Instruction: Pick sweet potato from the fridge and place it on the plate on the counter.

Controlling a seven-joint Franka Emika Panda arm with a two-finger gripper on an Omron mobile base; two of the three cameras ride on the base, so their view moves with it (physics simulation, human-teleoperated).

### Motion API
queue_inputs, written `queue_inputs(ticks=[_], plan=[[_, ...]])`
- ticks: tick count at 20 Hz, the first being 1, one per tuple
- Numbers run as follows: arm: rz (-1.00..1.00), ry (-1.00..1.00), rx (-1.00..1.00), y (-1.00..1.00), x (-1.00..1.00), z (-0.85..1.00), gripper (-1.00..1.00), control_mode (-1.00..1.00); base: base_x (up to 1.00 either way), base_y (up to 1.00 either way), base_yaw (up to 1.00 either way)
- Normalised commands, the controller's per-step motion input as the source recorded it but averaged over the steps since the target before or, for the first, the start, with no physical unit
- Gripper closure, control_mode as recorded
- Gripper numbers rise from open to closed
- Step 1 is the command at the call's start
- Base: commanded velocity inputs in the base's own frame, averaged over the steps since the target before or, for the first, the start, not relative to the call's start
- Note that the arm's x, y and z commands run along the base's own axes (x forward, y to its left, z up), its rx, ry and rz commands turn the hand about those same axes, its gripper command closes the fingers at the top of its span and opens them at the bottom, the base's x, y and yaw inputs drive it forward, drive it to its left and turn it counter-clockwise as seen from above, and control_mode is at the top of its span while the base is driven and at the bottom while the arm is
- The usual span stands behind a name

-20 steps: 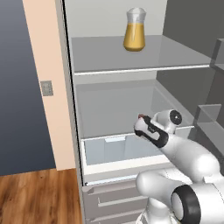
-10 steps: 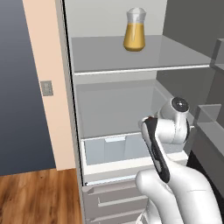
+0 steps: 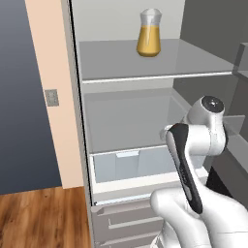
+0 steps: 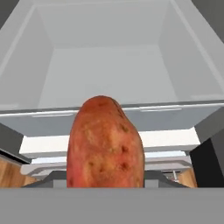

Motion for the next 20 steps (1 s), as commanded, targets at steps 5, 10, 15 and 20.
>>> queue_inputs(ticks=[5,10,15,20], plan=[[0.0,0.0,0.0,0.0,-0.82,0.45,1.0,-1.0,0.0,0.0,0.0],[0.0,0.0,0.0,0.0,-0.56,0.57,1.0,-1.0,0.0,0.0,0.0],[0.0,0.0,0.0,0.0,-0.11,0.54,1.0,-1.0,0.0,0.0,0.0],[0.0,0.0,-0.01,0.04,-0.26,0.37,1.0,-1.0,0.0,0.0,0.0]])
